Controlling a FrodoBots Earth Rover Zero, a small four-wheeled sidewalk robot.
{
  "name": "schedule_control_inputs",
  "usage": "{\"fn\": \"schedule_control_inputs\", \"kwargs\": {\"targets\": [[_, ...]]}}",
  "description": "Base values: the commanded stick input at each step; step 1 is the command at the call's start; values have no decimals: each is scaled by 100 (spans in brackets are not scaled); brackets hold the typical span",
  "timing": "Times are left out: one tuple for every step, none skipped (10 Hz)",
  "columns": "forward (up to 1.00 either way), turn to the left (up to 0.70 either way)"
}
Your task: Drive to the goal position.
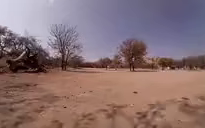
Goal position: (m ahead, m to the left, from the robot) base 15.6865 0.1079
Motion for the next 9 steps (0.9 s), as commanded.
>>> {"fn": "schedule_control_inputs", "kwargs": {"targets": [[100, 3], [100, 3], [100, 3], [100, 3], [100, 3], [100, 3], [100, 3], [100, 2], [100, 0]]}}
